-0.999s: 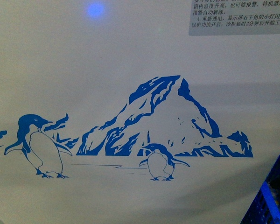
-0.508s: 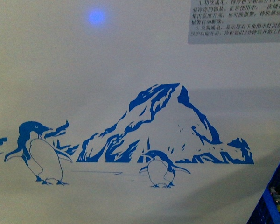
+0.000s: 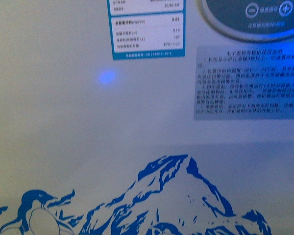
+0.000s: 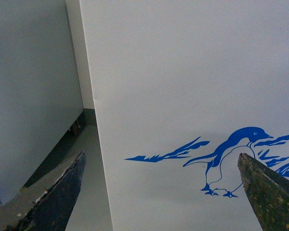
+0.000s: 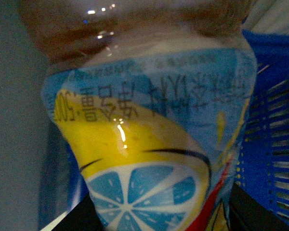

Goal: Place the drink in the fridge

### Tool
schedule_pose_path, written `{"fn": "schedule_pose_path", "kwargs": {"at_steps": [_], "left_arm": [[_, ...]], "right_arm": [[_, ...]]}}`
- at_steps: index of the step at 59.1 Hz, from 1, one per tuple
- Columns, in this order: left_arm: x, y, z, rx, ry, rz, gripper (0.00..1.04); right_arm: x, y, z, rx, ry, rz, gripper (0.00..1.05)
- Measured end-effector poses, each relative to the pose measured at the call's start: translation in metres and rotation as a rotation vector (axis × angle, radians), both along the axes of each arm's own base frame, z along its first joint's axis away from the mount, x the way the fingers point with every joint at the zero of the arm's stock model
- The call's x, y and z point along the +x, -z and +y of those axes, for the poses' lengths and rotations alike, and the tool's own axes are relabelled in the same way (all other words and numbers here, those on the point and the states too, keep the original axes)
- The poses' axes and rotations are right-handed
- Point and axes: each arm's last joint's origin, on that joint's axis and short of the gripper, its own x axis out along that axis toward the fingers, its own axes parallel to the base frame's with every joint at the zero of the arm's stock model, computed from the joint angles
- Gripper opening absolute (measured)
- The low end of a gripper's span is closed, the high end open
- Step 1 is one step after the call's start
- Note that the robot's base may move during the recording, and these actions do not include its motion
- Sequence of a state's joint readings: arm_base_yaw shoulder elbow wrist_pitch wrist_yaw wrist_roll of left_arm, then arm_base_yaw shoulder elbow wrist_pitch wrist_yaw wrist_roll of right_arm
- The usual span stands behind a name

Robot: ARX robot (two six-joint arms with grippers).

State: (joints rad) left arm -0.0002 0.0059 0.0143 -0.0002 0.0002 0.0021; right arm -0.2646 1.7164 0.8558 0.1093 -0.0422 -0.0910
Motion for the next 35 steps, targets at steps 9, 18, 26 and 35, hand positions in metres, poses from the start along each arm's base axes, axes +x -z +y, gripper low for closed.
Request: {"fn": "schedule_pose_path", "kwargs": {"at_steps": [9,18,26,35], "left_arm": [[0.000,0.000,0.000,0.000,0.000,0.000,0.97],[0.000,0.000,0.000,0.000,0.000,0.000,0.97],[0.000,0.000,0.000,0.000,0.000,0.000,0.97],[0.000,0.000,0.000,0.000,0.000,0.000,0.97]], "right_arm": [[-0.045,-0.086,0.013,-0.006,-0.031,-0.204,0.40],[-0.081,-0.133,0.024,-0.012,-0.037,-0.370,0.40],[-0.123,-0.158,0.039,0.002,-0.022,-0.494,0.40],[-0.157,-0.155,0.057,0.032,0.011,-0.534,0.40]]}}
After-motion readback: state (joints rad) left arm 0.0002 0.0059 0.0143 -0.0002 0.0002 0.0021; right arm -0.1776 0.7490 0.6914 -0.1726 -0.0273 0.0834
